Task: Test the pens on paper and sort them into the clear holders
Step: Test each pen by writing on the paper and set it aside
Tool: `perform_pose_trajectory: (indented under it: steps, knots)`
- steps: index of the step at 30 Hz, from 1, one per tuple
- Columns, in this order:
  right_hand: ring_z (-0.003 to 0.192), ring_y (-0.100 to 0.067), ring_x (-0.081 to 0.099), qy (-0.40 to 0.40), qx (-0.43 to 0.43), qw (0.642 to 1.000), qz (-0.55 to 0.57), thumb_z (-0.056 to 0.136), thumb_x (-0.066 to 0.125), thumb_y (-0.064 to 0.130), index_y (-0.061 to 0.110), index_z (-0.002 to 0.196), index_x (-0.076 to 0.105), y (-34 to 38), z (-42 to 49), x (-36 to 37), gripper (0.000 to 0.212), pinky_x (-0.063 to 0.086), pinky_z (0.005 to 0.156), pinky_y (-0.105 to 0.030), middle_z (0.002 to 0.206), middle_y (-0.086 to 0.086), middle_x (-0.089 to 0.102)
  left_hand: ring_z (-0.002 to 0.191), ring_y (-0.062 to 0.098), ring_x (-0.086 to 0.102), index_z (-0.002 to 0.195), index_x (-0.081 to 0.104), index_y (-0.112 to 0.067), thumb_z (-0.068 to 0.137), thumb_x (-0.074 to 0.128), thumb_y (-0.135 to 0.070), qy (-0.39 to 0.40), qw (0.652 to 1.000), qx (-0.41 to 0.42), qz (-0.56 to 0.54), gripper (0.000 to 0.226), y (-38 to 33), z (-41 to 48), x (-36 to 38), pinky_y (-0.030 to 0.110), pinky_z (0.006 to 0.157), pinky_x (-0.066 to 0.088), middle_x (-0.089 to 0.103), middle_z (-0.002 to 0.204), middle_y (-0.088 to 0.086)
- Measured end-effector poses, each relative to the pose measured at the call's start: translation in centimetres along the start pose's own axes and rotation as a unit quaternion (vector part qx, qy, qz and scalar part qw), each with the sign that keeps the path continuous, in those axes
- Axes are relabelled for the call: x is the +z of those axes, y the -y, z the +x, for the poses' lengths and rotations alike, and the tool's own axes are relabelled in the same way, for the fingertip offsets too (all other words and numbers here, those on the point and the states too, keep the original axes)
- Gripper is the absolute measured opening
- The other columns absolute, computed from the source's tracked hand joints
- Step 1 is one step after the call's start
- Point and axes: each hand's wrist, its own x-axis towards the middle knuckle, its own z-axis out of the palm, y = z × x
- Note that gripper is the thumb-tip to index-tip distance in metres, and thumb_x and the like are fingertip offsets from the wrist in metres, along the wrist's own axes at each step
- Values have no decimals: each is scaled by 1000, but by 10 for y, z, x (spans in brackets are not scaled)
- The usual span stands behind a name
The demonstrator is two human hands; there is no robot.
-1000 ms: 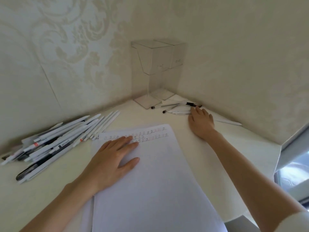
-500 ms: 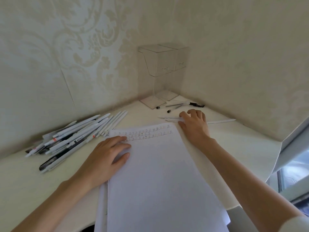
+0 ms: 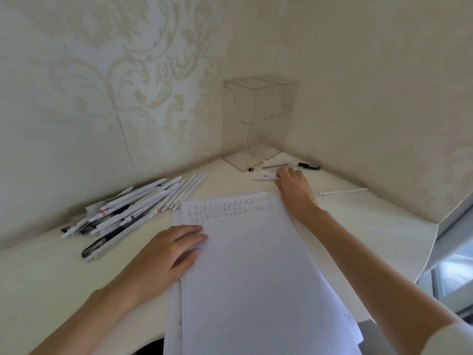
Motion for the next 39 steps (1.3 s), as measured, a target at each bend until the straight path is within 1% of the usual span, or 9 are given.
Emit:
perform_pose_trajectory:
  steps: [4,9,13,18,22,26,29,34,39]
  knots:
    - [91,-30,49,-22,-67,997,44,96,38,3,8,111,49,26,-6,-13,20,31,71,-34,99,-9,52,116,-1,39,120,60,-28,92,24,-56,-5,1000,6,5,54,-1,0,1,3,98,14,49,129,-15]
    - [66,-15,39,-93,-90,991,-18,82,36,68,20,62,42,70,-22,-12,52,29,74,-30,65,5,46,107,6,51,109,66,-23,88,37,-39,-33,999,-3,16,40,-5,-2,-3,12,91,30,58,120,-9]
    - [47,-19,34,-139,-118,982,48,82,38,48,14,50,34,91,-30,1,47,40,67,-35,44,4,34,102,4,52,106,67,-22,88,37,-38,-40,999,1,19,39,-7,-3,-5,16,85,38,60,114,-10]
    - [50,-19,47,-157,-198,963,99,81,50,55,12,68,56,102,-29,7,46,38,57,-28,59,2,51,101,8,54,105,67,-20,89,37,-35,-37,999,6,28,37,-5,-2,-2,23,82,44,61,111,-8]
    - [62,-31,59,-165,-208,937,227,83,35,18,-4,110,63,112,-32,7,45,53,54,-42,75,-10,62,101,10,56,104,67,-20,88,38,-34,-34,999,2,25,37,-4,-2,-2,26,82,46,61,112,-7]
    - [72,-28,57,-179,-148,937,259,89,30,28,1,100,64,126,-38,3,45,48,61,-39,75,-11,64,102,11,57,104,67,-20,89,38,-34,-29,999,0,23,36,-6,-2,-3,27,82,47,62,112,-6]
    - [61,-15,59,-47,5,917,395,94,37,46,10,83,67,132,-42,8,48,50,65,-37,61,-4,65,101,12,57,105,66,-20,90,38,-34,-25,999,0,25,35,-7,-2,-3,26,81,46,61,112,-6]
    - [54,-8,54,43,53,893,446,84,68,29,15,72,55,125,-38,18,23,43,59,-20,56,0,61,115,11,46,116,62,-19,92,37,-37,-5,999,11,32,39,-9,-2,-5,20,94,32,57,124,-3]
    - [44,-9,40,64,85,887,449,76,56,7,14,63,37,124,-36,19,24,32,49,-24,43,-5,51,130,12,35,132,50,-25,93,27,-49,55,996,34,53,51,-10,-3,-2,23,107,22,44,141,-5]
